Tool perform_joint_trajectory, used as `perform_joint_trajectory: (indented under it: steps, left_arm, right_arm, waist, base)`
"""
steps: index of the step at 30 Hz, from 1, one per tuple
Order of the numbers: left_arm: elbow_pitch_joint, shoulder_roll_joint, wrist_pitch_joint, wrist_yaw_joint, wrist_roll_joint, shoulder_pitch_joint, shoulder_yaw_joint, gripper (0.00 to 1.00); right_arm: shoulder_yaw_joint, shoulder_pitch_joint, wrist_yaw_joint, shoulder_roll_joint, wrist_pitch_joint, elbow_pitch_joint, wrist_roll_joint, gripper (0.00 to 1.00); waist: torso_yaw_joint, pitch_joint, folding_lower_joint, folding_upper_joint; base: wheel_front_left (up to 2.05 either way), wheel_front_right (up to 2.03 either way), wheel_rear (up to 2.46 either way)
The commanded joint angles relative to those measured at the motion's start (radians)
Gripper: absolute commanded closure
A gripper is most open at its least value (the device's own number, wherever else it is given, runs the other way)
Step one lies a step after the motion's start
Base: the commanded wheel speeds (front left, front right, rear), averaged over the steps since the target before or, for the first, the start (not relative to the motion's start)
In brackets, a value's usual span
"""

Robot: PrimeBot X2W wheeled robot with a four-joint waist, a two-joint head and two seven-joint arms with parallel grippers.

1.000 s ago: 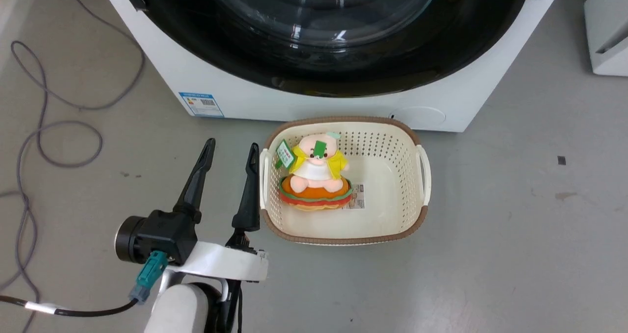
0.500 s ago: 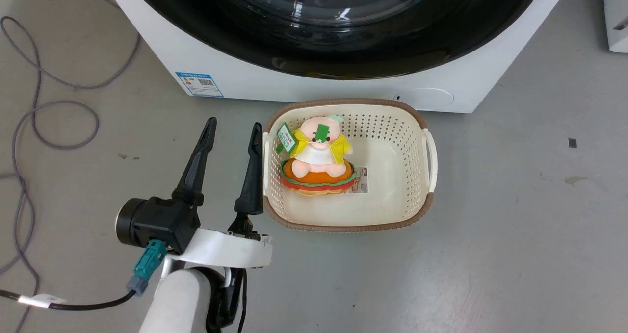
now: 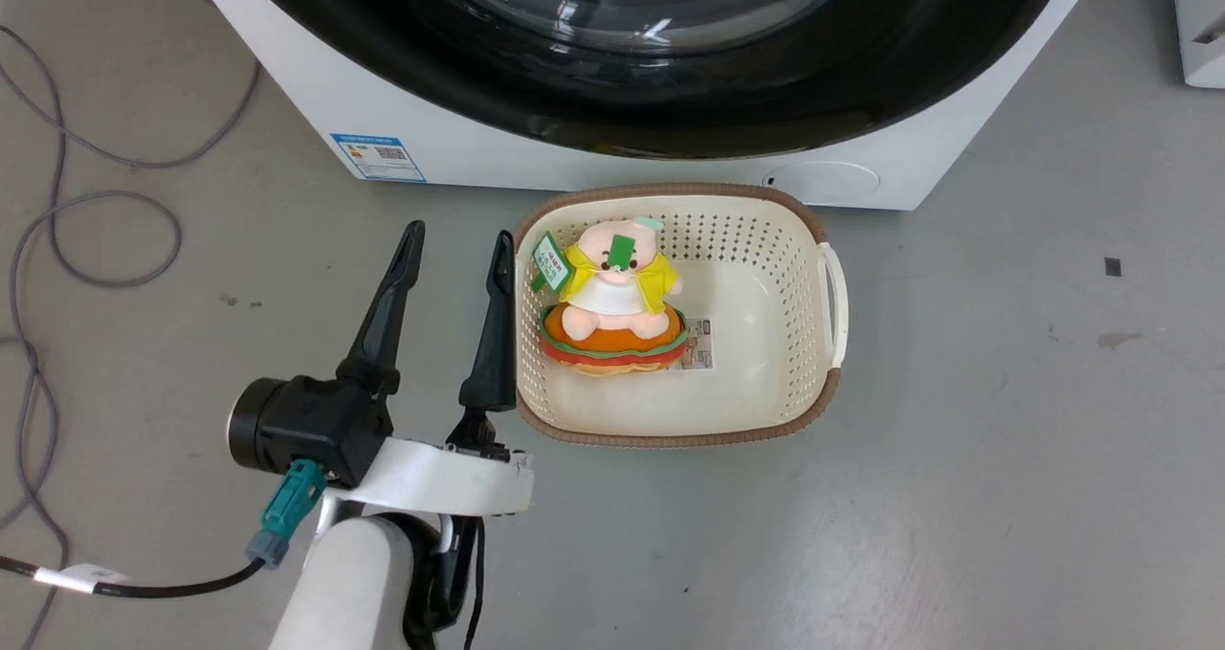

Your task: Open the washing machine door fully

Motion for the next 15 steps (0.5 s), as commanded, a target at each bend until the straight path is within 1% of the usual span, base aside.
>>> perform_joint_trajectory:
  steps: [1, 6, 15]
  left_arm:
    - [0.003, 0.001, -0.005, 0.003, -0.002, -0.013, -0.001, 0.0]
    - [0.005, 0.001, -0.005, 0.004, -0.004, -0.009, -0.002, 0.0]
    - [0.009, 0.001, -0.005, 0.005, -0.007, -0.004, -0.003, 0.0]
  right_arm:
    - [0.002, 0.031, 0.001, 0.021, 0.013, -0.023, -0.001, 1.0]
    - [0.0, 0.051, 0.001, 0.01, 0.026, -0.044, 0.002, 1.0]
    - [-0.004, 0.103, 0.001, -0.02, 0.096, -0.112, 0.023, 1.0]
  waist:
    - [-0.001, -0.001, -0.0001, -0.0001]
    - [-0.002, -0.006, -0.0001, -0.0001]
    - [-0.011, -0.02, -0.0001, -0.0001]
  base:
    - [0.0, 0.0, 0.0]
    - [0.0, 0.0, 0.0]
    - [0.0, 0.0, 0.0]
